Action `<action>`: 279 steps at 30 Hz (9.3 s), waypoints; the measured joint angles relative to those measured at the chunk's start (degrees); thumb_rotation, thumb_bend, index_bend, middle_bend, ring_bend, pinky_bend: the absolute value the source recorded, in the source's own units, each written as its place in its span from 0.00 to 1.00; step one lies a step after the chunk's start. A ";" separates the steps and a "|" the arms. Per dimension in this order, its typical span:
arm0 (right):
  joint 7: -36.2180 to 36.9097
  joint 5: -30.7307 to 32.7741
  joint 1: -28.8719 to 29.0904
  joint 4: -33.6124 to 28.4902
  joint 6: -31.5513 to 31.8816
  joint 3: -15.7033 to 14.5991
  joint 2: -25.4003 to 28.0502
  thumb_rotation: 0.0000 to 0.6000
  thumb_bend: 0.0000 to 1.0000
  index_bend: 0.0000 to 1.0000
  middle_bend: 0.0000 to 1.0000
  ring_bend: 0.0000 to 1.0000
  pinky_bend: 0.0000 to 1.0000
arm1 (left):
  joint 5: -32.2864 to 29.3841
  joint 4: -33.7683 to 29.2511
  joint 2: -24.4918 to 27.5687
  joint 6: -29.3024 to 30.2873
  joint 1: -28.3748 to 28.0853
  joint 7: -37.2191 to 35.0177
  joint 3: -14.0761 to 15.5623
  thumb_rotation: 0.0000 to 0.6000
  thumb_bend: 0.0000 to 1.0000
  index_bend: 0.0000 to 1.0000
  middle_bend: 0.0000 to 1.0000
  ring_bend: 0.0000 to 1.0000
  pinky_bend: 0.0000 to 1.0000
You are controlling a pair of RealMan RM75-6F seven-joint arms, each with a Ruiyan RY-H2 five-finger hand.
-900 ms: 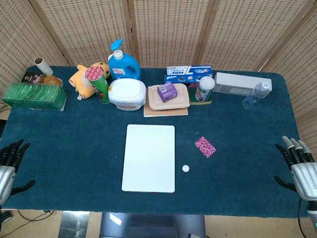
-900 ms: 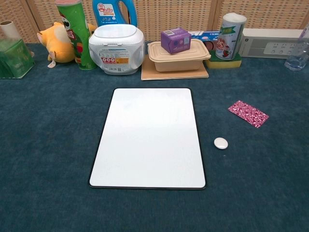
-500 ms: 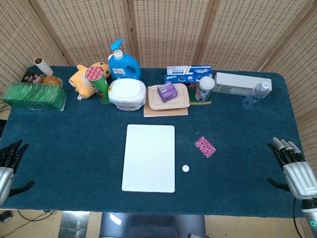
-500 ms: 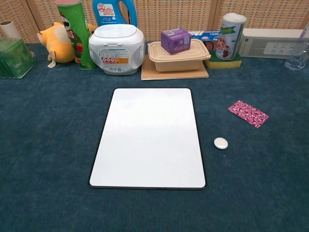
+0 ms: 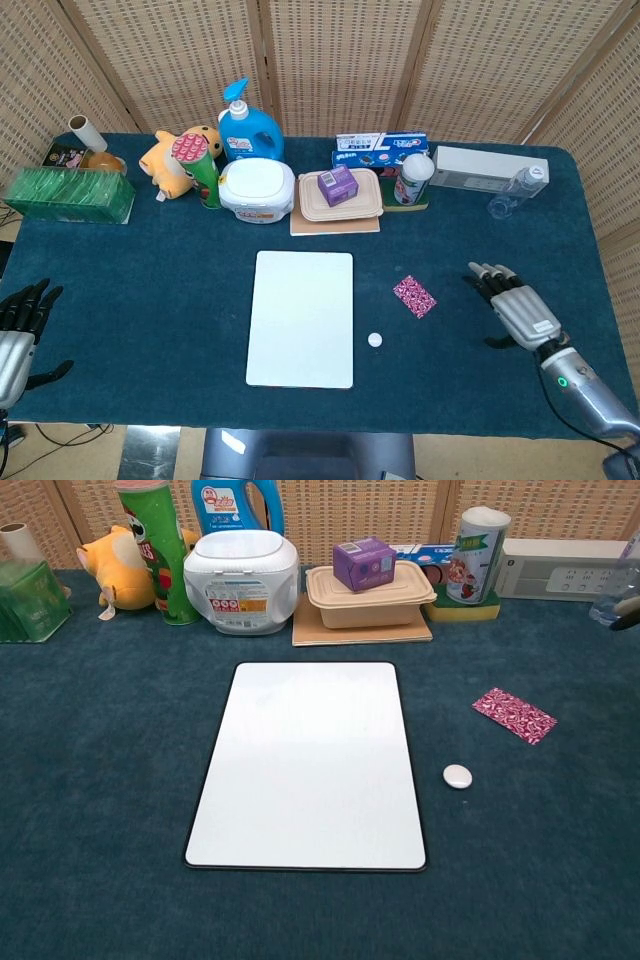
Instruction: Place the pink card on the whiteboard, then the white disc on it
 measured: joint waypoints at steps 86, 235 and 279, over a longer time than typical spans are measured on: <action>14.66 -3.09 20.59 24.22 -14.08 -6.16 -19.13 1.00 0.15 0.30 0.06 0.03 0.16 | -5.67 -1.37 -1.74 -2.57 -1.70 5.25 -1.74 1.00 0.08 0.00 0.00 0.00 0.07; -15.59 24.02 14.63 -10.58 -14.72 1.41 -15.83 1.00 0.28 0.39 0.06 0.00 0.14 | -0.44 -0.38 1.44 -1.37 -0.49 -1.74 0.03 1.00 0.08 0.00 0.00 0.00 0.07; -12.70 20.14 12.02 -7.46 -14.86 2.65 -19.01 1.00 0.31 0.49 0.08 0.00 0.15 | -0.51 -0.46 1.40 -1.54 -0.56 -1.59 0.14 1.00 0.08 0.00 0.00 0.00 0.07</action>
